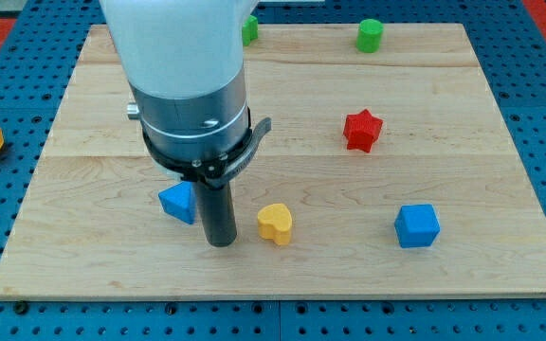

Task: Move the red star diagonally to the top right of the yellow heart

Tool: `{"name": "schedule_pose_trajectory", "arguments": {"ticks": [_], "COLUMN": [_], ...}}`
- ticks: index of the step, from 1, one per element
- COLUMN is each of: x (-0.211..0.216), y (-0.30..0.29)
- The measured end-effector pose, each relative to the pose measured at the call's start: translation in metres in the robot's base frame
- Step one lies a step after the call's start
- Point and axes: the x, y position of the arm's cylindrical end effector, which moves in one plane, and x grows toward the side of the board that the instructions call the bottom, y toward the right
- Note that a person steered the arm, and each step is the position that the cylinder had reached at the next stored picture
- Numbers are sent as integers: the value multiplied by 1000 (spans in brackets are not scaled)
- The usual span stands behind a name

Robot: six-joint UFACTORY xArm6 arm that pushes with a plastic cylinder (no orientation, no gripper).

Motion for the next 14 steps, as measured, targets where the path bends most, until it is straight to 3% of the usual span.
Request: {"name": "schedule_pose_trajectory", "arguments": {"ticks": [4,5,6,7,8,10,11,13,14], "x": [-32,-42,-48,-18,-17,-103,-125,-156,-144], "y": [-16,13,-11,-81,-96,-44,-12,148,147]}}
